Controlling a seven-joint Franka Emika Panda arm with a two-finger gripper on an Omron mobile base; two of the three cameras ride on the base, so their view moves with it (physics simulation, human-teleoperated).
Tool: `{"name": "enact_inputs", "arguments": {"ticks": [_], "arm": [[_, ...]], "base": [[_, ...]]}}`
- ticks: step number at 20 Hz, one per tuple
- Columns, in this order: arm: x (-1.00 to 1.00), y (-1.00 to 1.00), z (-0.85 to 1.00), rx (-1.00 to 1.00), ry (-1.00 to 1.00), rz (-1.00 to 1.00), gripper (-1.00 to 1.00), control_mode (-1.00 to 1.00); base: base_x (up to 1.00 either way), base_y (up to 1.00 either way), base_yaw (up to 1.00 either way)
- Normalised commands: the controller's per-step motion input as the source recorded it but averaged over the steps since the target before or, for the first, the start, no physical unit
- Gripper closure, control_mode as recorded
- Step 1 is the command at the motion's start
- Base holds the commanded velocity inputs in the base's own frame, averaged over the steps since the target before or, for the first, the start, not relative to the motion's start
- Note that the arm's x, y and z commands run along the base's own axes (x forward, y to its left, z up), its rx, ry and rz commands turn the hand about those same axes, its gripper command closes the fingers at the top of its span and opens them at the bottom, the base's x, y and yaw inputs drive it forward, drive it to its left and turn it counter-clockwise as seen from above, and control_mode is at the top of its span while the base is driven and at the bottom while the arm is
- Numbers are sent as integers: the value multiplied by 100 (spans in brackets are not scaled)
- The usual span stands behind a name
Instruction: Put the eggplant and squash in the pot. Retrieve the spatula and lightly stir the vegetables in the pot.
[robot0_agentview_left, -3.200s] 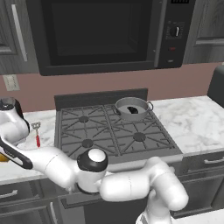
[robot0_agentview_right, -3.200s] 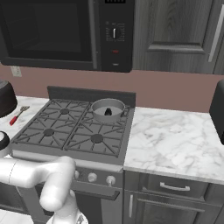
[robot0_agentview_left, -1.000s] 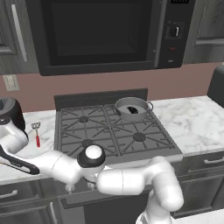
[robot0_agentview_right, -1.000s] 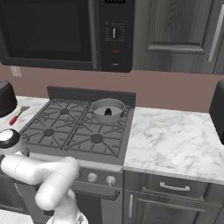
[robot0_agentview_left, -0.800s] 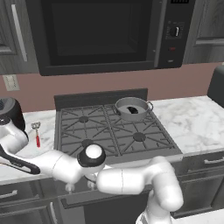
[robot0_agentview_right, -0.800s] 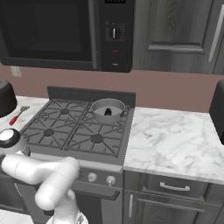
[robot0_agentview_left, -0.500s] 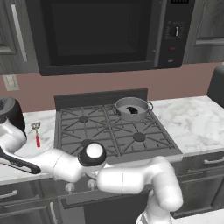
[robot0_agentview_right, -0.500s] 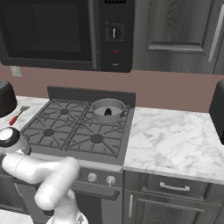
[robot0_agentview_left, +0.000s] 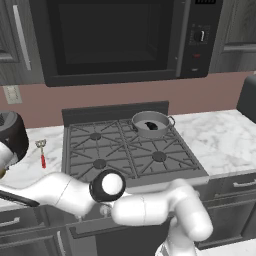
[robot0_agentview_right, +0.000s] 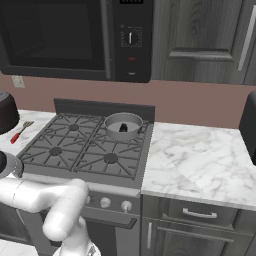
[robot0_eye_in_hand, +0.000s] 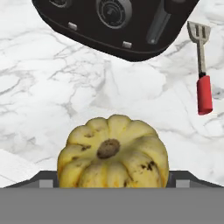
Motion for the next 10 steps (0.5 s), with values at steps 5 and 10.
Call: {"name": "enact_inputs", "arguments": {"ticks": [5, 10], "arm": [[-82, -97, 5, 18, -25, -15, 100, -100], [-54, -100, -1, 21, -21, -17, 100, -100]], "base": [[0, 0, 0], [0, 0, 0]]}}
